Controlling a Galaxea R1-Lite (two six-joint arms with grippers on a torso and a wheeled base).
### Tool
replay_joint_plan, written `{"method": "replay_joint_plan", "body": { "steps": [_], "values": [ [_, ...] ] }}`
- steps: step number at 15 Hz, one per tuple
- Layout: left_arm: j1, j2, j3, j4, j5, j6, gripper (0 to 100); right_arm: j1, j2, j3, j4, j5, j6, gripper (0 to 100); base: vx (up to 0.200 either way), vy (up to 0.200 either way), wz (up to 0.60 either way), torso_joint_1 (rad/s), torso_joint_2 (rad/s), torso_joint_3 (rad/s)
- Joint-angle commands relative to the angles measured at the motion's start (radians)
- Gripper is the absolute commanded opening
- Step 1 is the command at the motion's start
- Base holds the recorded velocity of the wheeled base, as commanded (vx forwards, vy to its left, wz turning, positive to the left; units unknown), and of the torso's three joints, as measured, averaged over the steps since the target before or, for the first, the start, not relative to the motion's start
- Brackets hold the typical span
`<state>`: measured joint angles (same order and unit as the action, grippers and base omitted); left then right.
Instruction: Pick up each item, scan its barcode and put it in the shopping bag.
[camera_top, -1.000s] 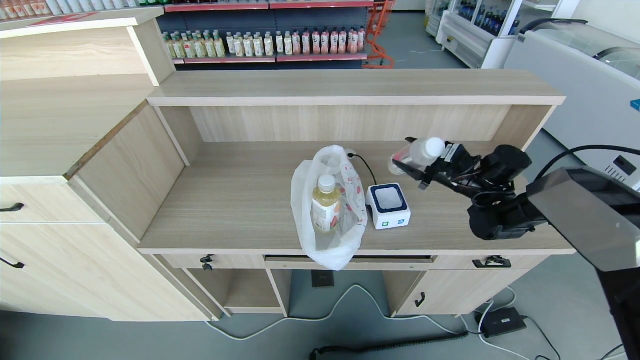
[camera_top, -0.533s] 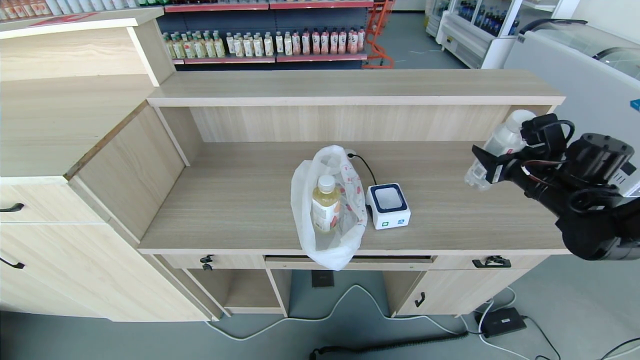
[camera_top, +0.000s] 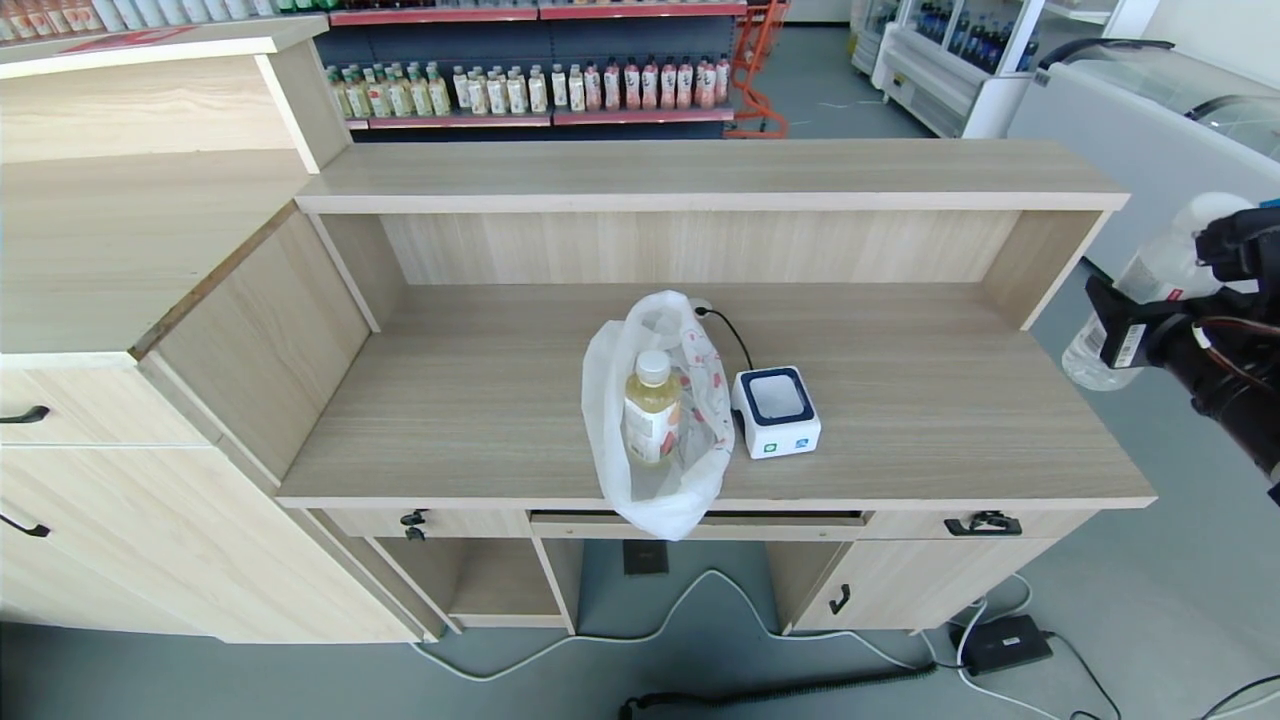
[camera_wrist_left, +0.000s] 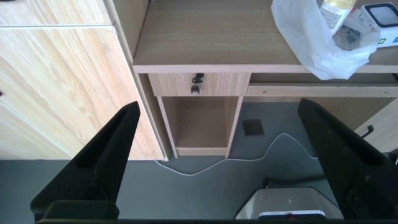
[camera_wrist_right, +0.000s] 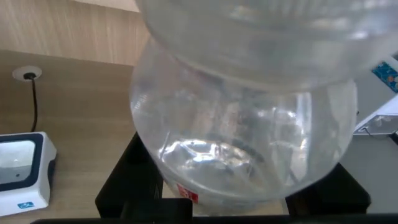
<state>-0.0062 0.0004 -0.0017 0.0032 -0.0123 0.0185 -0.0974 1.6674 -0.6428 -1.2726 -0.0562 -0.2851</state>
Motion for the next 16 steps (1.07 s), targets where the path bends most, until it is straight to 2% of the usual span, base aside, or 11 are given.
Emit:
{"method": "replay_joint_plan", "body": {
  "steps": [1,5,6,7,9,12,16],
  "values": [
    [0.0,0.0,0.0,0.0,0.0,0.0,100,0.004,-0.015,-0.003,-0.008,-0.002,-0.002,0,0.0,0.0,0.6,0.002,0.0,0.002],
    [0.0,0.0,0.0,0.0,0.0,0.0,100,0.044,0.049,-0.066,-0.034,-0.011,-0.023,0,0.0,0.0,0.6,0.005,0.0,0.004],
    [0.0,0.0,0.0,0.0,0.0,0.0,100,0.071,0.104,-0.126,-0.037,-0.045,-0.022,0,0.0,0.0,0.6,0.007,0.0,-0.002],
    [0.0,0.0,0.0,0.0,0.0,0.0,100,0.087,0.141,-0.164,-0.057,-0.04,0.006,0,0.0,0.0,0.6,0.002,0.0,0.002],
    [0.0,0.0,0.0,0.0,0.0,0.0,100,0.113,0.235,-0.229,-0.057,-0.017,0.087,0,0.0,0.0,0.0,0.0,0.0,0.0],
    [0.0,0.0,0.0,0.0,0.0,0.0,100,0.15,0.376,-0.316,-0.056,0.067,0.184,0,0.0,0.0,0.0,0.0,0.0,0.0],
    [0.0,0.0,0.0,0.0,0.0,0.0,100,0.176,0.489,-0.394,-0.045,0.199,0.231,0,0.0,0.0,0.0,0.0,0.0,0.0]
  ]
}}
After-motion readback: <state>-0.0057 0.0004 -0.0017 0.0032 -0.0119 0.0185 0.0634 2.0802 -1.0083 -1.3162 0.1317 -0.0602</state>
